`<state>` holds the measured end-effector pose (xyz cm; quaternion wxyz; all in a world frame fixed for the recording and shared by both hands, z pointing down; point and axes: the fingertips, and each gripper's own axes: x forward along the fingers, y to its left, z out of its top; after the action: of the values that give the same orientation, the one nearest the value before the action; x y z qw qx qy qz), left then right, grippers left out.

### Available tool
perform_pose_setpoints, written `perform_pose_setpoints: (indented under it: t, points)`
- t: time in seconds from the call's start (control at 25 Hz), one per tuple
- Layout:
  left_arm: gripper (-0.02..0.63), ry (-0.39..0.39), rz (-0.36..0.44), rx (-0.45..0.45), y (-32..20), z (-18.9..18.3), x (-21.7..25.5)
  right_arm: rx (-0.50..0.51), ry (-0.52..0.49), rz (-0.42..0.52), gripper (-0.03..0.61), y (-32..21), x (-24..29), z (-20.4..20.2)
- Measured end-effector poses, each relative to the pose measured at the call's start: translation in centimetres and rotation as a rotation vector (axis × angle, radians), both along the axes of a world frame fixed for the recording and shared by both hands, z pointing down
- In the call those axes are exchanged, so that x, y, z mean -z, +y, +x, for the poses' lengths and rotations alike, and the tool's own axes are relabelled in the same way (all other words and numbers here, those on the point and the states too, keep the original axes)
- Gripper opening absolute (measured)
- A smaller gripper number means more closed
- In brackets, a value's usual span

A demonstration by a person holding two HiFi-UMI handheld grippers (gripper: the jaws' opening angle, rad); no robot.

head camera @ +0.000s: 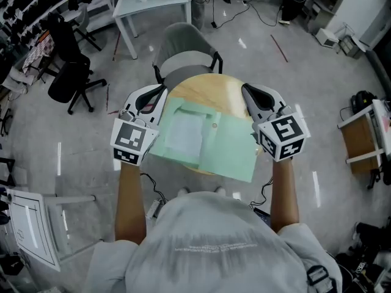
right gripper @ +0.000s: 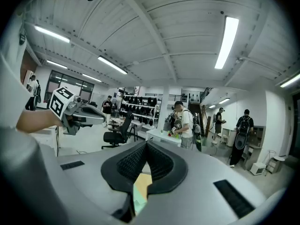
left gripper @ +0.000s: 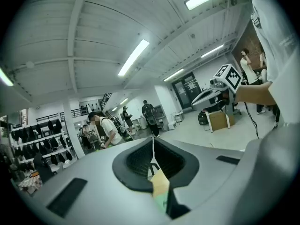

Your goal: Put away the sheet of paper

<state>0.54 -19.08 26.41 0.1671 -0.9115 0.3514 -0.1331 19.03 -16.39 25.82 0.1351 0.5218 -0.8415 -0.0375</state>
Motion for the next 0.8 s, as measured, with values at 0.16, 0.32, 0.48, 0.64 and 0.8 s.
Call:
perform_pose_setpoints:
  t: [0.16,0.32,0.48,0.64,0.8]
  points:
    - [0.025,-0.011,-0.003,0.011,-0.3,-0.2,-0.3,0.015,0.030,-0.019,0.028,-0.4,-1.0,-0.6]
    - [0.025,-0.014,-0.020,0.022,-0.4,-0.6,-0.7,0.021,0.036,-0.028,0.028,-0.6,-1.5,-0.9]
    - [0.025,-0.024,-0.020,0.041,-0.6,-1.0,-0.8,0.025,0.034,-0.025,0.028,-0.9,-1.6,-1.1]
    - [0.025,-0.040,-0.008,0.072,-0.7,-1.5,-1.2,0.032,0.027,-0.040,0.028,-1.0,-2.1,-1.3]
    - [0.025,-0.032,-0.031,0.079,-0.6,-1.9,-1.8,0.033,0.027,-0.065,0.028,-1.0,-3.0,-1.3]
